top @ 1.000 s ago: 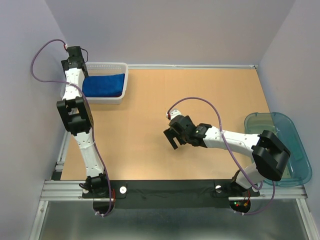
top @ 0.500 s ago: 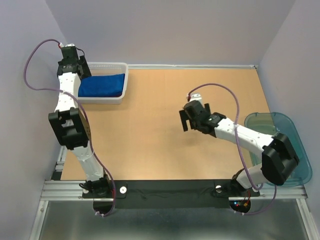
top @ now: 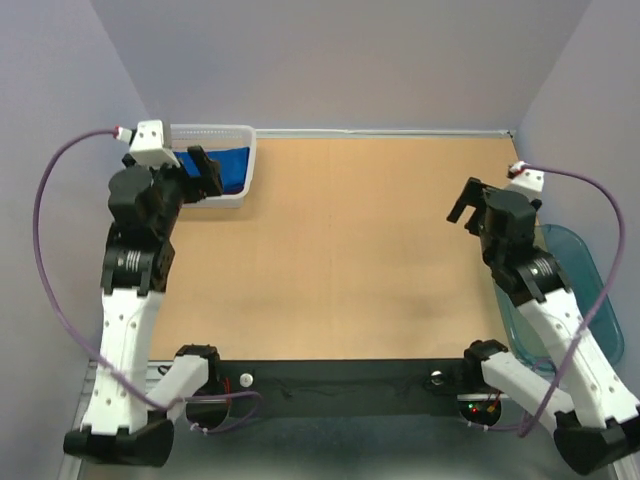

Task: Fold and stack the towels
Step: Neatly place the folded towel into the bin

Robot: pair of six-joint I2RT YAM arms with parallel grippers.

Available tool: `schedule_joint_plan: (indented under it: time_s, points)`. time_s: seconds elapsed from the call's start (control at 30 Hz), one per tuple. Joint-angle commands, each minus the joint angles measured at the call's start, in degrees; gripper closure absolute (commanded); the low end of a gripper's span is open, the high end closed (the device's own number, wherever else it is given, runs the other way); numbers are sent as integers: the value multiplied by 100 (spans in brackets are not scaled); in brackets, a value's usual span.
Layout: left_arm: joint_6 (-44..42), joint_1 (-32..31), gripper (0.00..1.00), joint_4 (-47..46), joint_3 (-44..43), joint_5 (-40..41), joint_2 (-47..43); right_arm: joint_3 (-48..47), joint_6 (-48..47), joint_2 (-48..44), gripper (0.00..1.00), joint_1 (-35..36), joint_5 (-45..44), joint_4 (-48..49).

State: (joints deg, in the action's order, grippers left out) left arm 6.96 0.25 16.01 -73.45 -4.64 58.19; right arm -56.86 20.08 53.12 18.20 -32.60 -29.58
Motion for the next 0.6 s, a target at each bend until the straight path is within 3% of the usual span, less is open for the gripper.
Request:
schedule_joint_plan:
  time_s: [0.0,0.17,0.33,0.57]
  points:
    - [-55,-631,2,6,655,655,-1106,-150,-135,-968,0,35,-80,-30]
    - [252,-719,1,919,867,1419,-2461,323,-179,-2277,0,44,-115,-30]
    - [806,-719,1,720,2009,2160,-4156,641,-434,-3140,0,44,60,5]
    - [1079,-719,1,517,2414,2477,-5159,1028,-540,-3914,0,35,403,154]
